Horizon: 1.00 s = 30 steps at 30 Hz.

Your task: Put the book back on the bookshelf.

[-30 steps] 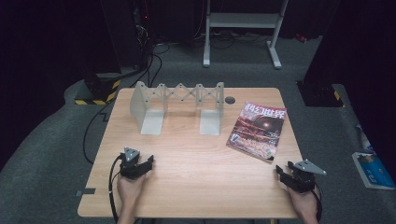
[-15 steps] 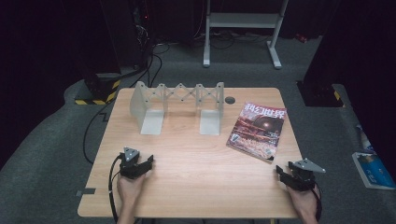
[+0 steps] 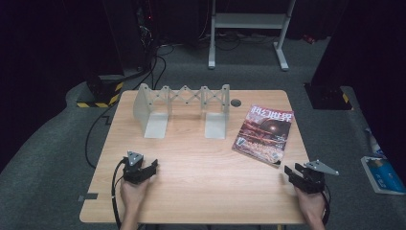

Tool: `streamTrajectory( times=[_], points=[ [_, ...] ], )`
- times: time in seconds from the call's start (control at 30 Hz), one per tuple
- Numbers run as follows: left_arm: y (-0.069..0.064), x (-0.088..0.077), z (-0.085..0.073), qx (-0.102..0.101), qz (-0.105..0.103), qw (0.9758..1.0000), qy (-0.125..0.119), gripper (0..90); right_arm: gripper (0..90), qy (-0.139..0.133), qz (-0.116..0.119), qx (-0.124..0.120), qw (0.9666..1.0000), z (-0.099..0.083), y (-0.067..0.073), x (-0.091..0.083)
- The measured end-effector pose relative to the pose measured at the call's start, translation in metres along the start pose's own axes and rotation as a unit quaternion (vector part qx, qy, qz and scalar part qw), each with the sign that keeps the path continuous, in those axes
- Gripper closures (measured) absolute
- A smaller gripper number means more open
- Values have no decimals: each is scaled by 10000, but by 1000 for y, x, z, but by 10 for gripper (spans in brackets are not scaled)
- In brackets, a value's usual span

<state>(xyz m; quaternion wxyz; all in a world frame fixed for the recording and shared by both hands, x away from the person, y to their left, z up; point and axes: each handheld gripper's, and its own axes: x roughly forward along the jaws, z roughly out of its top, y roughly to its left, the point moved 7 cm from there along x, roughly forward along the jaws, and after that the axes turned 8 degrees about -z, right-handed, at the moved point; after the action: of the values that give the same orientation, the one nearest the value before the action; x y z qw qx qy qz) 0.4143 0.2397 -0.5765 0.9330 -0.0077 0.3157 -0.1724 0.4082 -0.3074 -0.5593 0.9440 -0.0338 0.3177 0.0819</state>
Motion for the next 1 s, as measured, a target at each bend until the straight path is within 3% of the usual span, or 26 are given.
streamTrajectory(
  times=[0.37, 0.57, 0.7, 1.0],
  points=[
    [-1, 0, 0, 14, -31, 10000, 2, 349, 501, 95, -80, 32, 9999, 23, 3, 20],
    [-2, 0, -1, 53, -51, 10000, 13, 345, 499, 82, -126, 182, 9997, 34, 1, 28],
    [-2, 0, -1, 60, -43, 10000, 16, 345, 499, 153, -332, -56, 9993, 40, 1, 33],
    [-3, 0, -1, 112, -22, 9999, 47, 345, 477, 351, -380, 34, 9987, 50, 1, 53]
  ],
)
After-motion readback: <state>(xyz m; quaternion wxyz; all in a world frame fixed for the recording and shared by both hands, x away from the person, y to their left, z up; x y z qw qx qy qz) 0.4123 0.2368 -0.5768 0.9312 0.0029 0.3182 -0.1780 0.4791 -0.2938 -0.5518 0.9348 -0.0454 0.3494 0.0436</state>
